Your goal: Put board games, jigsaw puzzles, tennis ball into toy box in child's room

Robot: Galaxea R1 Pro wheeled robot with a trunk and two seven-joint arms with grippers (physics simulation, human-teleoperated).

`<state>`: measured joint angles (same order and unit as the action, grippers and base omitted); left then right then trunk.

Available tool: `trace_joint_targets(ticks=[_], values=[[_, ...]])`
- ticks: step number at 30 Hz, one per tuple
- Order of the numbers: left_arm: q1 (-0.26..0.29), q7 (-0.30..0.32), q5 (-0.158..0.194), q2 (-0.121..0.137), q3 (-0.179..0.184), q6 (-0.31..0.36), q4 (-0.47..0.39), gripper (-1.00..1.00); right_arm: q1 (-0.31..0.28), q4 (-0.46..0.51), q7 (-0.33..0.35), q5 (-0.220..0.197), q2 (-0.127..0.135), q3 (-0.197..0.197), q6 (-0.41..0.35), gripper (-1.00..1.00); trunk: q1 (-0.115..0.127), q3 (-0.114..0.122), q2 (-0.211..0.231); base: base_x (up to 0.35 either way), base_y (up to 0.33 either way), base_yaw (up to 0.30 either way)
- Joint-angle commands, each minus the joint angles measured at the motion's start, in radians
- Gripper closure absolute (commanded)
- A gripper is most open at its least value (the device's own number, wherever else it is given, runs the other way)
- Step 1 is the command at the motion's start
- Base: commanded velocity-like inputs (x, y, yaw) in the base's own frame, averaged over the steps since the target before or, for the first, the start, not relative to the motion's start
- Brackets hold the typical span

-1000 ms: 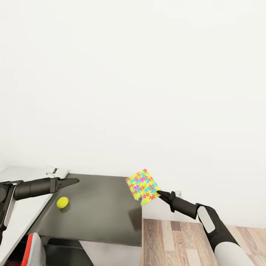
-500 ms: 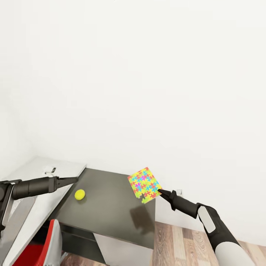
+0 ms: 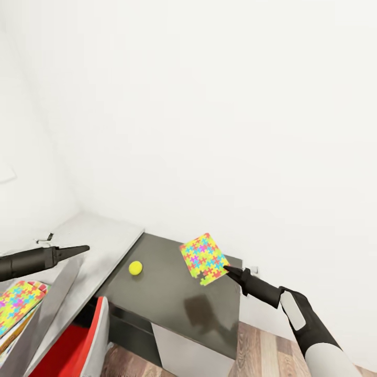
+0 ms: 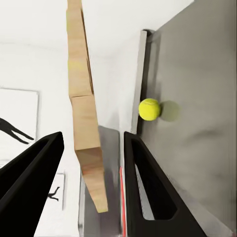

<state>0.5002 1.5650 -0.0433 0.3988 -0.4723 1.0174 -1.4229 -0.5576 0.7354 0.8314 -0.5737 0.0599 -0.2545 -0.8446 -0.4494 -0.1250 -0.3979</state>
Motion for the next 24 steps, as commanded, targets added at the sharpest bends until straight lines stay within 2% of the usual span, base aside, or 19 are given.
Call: trace_joint_targets(ticks=[1,3,6,10,16,24], values=[[0.001,0.006,-0.005,0.006,-0.006,0.010,0.000,-1.00,0.001,0.007,0.003,0.002,0.000,-0.002,-0.004,1.00,-0.001,-0.002,-0.002,0.000,0.000,0.285],[-0.001,0.006,-0.007,0.020,-0.041,0.010,0.001,-1.00,0.008,0.042,0.003,0.002,-0.002,0.000,-0.005,1.00,-0.001,-0.002,-0.002,0.000,0.000,0.285],[-0.002,0.006,-0.012,0.027,-0.092,0.009,0.001,-1.00,0.018,0.094,0.002,0.002,-0.008,0.001,-0.006,1.00,-0.001,-0.002,-0.002,0.000,0.000,0.285],[-0.012,0.006,-0.015,0.036,-0.131,0.009,0.002,-1.00,0.027,0.148,0.002,0.004,-0.015,0.012,-0.007,1.00,-0.001,-0.002,-0.002,0.000,0.000,0.287],[-0.022,0.006,-0.009,0.066,-0.141,0.008,0.002,-1.00,0.031,0.181,0.004,0.006,-0.016,0.063,-0.005,1.00,-0.001,-0.002,-0.002,0.000,0.000,0.288],[-0.023,0.006,-0.008,0.072,-0.142,0.008,0.004,-1.00,0.088,0.322,0.017,0.005,-0.016,0.074,-0.008,1.00,-0.001,-0.002,-0.002,0.000,0.000,0.289]])
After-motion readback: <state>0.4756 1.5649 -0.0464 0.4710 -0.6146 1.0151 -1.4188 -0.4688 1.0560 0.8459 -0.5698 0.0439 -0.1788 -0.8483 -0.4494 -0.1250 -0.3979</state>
